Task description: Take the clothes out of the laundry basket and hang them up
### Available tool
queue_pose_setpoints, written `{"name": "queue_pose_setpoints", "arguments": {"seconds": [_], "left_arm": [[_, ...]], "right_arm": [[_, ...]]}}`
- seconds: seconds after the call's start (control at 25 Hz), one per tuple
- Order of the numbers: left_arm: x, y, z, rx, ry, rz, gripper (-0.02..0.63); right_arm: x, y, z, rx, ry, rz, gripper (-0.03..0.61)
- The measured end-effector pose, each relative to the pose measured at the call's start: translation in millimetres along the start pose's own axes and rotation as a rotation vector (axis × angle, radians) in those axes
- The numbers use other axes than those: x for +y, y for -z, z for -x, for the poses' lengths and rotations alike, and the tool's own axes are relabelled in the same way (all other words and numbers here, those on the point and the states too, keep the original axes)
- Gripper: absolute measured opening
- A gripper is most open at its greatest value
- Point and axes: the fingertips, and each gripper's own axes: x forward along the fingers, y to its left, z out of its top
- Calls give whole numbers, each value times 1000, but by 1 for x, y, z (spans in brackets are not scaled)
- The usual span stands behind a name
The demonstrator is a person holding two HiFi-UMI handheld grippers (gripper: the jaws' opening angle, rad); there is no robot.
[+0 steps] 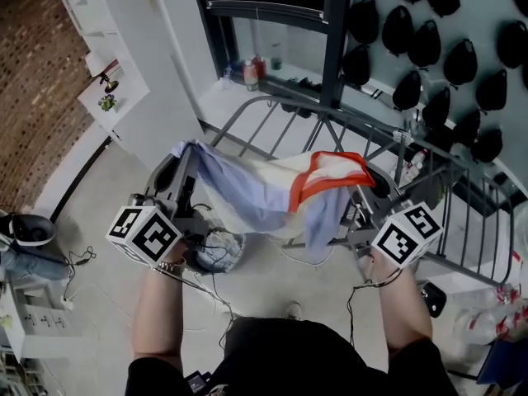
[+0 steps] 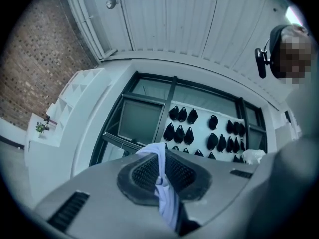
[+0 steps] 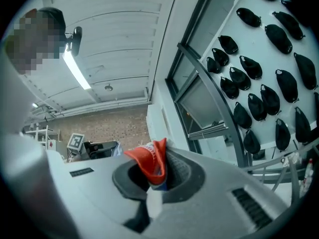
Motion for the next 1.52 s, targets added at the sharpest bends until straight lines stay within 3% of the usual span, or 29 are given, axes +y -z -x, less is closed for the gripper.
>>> {"name": "queue_pose_setpoints", "arguments": {"seconds": [0.24,0.64,1.08,1.52], "left_arm": [[-1,-1,-31,-11,-33,7,25],[48,19,-126,-19,45,9,25],[105,89,-262,127,179,-1,25],[109,166,-319,266,290,-60,25]], "right_arm": [[-28,-25,-1,-34,36,18,11],[-93,-17,-52,-31,182,22,11],[-187,27,-132,0,395,-32,11],[-234,72,-161,58,526,-53,11]]}}
